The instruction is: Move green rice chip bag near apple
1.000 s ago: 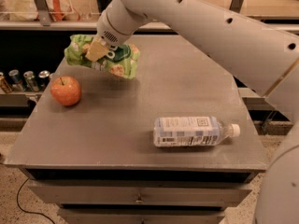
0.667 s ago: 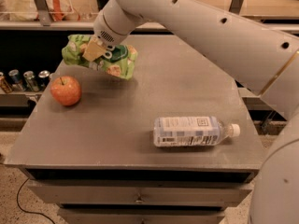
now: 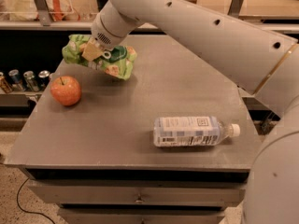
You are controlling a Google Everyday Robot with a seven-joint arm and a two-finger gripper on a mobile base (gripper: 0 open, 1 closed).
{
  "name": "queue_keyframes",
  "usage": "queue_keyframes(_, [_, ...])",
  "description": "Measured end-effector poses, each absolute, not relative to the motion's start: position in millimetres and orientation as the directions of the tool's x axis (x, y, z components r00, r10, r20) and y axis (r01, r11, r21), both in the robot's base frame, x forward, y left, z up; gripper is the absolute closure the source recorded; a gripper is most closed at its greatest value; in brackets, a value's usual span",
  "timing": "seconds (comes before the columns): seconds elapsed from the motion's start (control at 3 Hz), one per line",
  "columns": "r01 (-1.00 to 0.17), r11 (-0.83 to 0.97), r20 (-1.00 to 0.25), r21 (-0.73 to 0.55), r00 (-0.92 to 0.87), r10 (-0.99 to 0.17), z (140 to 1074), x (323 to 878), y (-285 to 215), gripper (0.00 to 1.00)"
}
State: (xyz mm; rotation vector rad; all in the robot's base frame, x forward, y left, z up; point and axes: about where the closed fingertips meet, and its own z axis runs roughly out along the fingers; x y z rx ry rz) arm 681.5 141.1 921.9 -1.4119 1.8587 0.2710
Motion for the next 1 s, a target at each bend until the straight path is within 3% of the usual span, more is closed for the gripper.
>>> queue_keyframes(0.33, [-0.894,0.363,-0.678,-0.263,-0.096,-0.729,916.4,681.2,143.9,0.13])
queue_keyframes(0.67, [-0.897,0.362,-0.676,-0.253,-0.104,-0.73,911.4,679.8,145.0,0.0])
queue_keyframes(1.0, [-0.899,0.369,-0.683,-0.237,-0.115,-0.721,911.6,680.2,142.0,0.0])
